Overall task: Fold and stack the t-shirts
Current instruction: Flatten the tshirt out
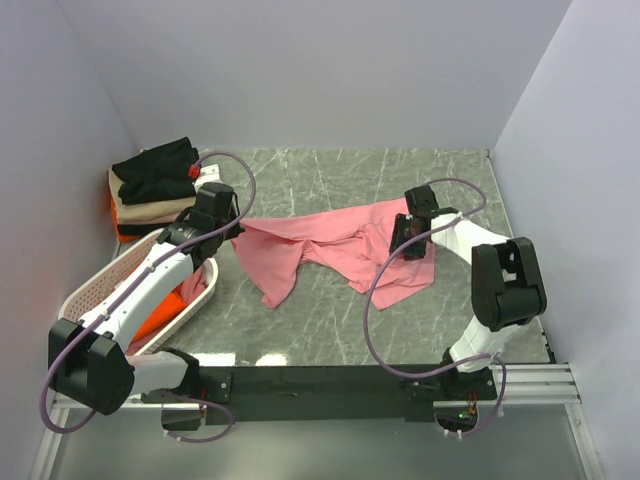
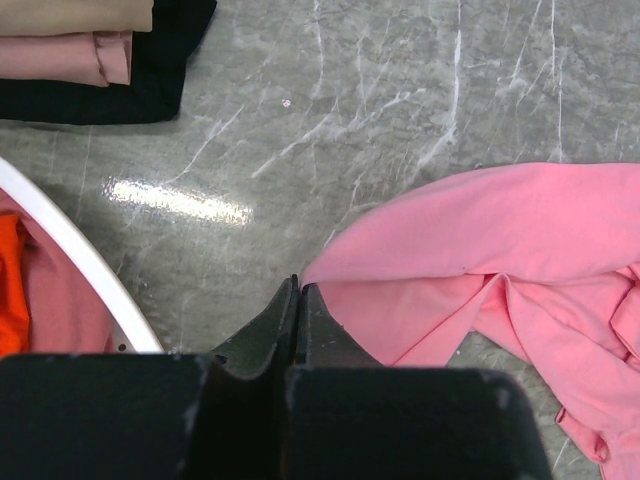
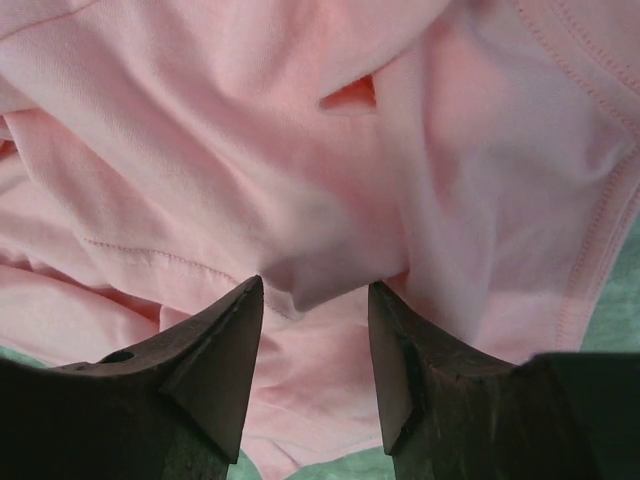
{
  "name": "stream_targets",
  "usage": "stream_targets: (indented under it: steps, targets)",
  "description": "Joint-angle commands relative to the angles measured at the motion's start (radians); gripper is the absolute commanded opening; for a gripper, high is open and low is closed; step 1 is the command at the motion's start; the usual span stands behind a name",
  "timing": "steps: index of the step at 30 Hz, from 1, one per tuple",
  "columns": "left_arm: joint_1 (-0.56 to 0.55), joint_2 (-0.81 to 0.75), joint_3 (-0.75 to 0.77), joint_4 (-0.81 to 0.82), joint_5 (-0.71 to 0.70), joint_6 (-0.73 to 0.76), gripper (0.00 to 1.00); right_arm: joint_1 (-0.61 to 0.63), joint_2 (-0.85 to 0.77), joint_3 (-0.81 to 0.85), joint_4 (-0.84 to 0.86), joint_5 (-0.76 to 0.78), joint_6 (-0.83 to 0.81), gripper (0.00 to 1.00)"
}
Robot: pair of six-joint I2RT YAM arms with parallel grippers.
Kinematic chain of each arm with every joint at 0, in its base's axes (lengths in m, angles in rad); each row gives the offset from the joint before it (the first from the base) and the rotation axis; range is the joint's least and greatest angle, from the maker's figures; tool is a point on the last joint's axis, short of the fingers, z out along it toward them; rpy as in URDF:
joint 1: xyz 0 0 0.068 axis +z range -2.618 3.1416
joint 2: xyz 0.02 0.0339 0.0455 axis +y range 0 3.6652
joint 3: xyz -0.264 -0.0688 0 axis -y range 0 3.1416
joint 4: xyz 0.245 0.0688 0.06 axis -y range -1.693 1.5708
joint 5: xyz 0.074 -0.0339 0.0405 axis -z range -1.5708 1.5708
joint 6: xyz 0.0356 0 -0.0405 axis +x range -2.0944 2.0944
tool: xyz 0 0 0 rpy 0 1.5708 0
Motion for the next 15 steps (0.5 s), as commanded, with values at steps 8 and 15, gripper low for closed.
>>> stream_targets:
  steps: [8,15]
  targets:
    - [0.005,-0.014,0.008,0.013,-0.007,0.018,0.00,0.001,0.015,0.068,0.005,0.013,-0.004,0.01]
    - [0.005,-0.018,0.038,-0.007,-0.030,0.021,0.01,0.000,-0.100,0.144,-0.101,0.090,-0.027,0.00]
